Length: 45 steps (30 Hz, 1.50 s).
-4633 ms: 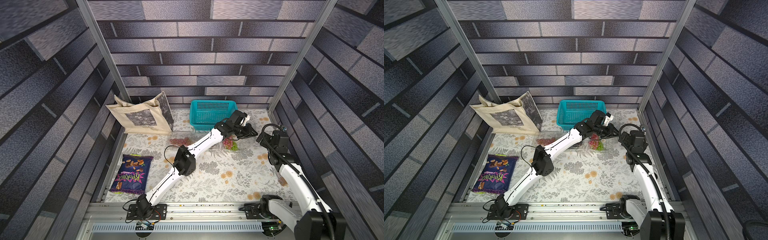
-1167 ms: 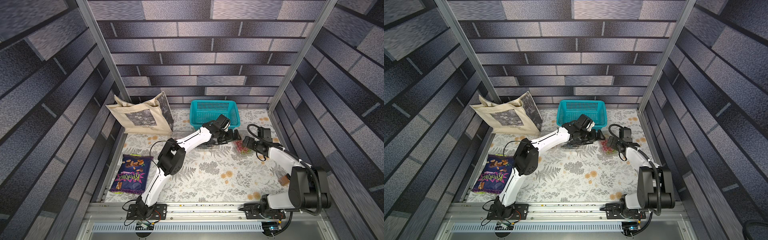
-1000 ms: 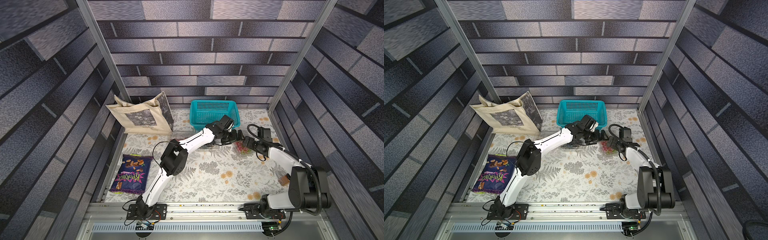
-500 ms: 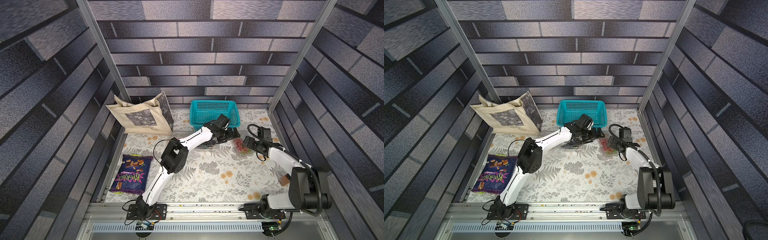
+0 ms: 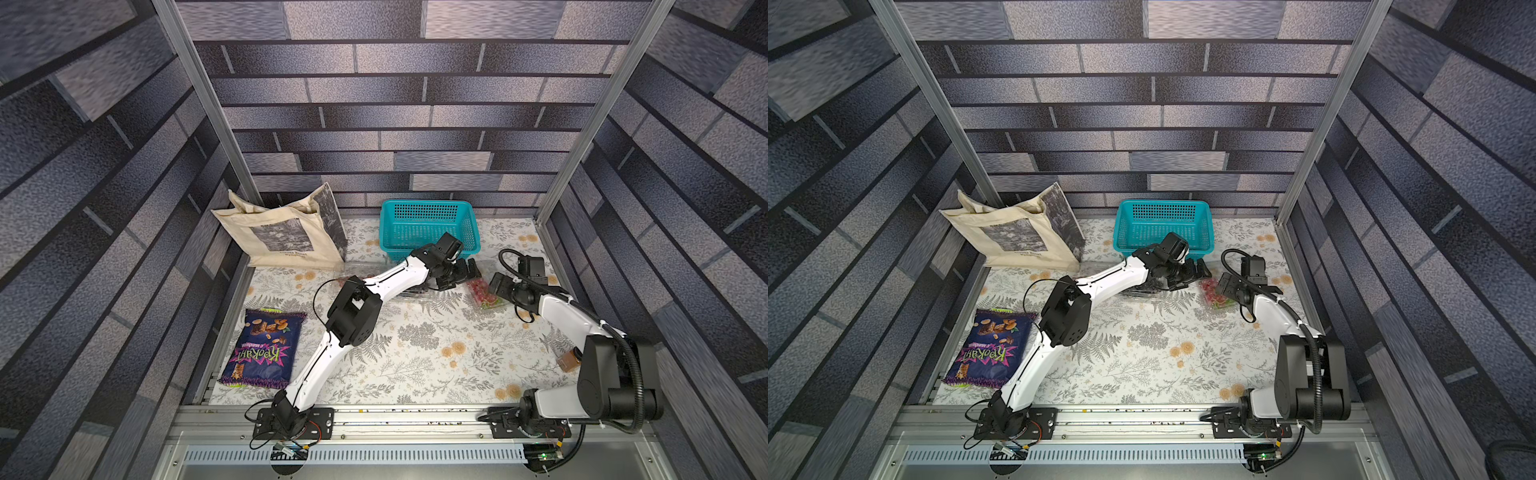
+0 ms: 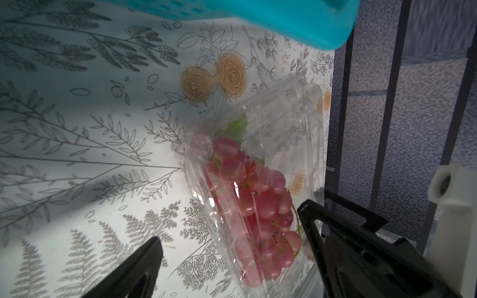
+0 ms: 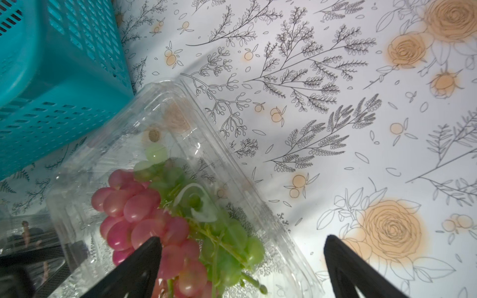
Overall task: Pack grapes into containers
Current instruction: Close the packing box at the center of the board, then adjust the packing box at the center of the board.
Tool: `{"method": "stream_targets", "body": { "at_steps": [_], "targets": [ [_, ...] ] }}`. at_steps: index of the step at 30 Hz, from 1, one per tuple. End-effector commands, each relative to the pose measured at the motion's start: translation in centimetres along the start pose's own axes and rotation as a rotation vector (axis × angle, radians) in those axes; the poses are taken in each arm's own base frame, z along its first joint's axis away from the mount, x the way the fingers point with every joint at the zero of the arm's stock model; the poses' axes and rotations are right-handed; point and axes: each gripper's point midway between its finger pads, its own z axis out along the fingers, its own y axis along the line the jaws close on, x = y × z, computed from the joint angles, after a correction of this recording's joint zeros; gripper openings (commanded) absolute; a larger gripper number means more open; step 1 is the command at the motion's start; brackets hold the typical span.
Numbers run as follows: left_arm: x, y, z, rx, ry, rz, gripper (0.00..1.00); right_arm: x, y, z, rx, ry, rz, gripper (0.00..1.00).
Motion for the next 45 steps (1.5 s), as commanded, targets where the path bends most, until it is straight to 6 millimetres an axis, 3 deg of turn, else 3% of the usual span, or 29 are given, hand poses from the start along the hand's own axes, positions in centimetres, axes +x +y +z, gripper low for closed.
{"method": "stream_targets", "body": {
  "at_steps": [1, 10, 25, 33, 45],
  "targets": [
    [-0.1, -1.4, -0.1, 0.021, -0.010, 0.011, 1.00, 0.0, -0.2, -0.9, 0.005, 0.013, 0.027, 1.00],
    [0.6, -2.5, 0.8, 0.040, 0.006, 0.015, 1.00, -0.3, -0.3, -0.9, 0.000, 0.029, 0.053, 1.00],
    [1.5, -2.4, 3.0, 0.057, 0.027, -0.017, 1.00, 0.1, -0.4, -1.6, -0.010, 0.045, 0.064, 1.00],
    [2.1, -1.5, 3.7, 0.040, 0.045, -0.035, 1.00, 1.1, -1.0, -3.4, 0.001, 0.045, 0.094, 1.00],
    [2.7, -0.4, 4.0, 0.021, 0.062, -0.047, 1.00, 4.0, -1.2, -3.8, -0.032, 0.096, 0.146, 1.00]
  ]
}}
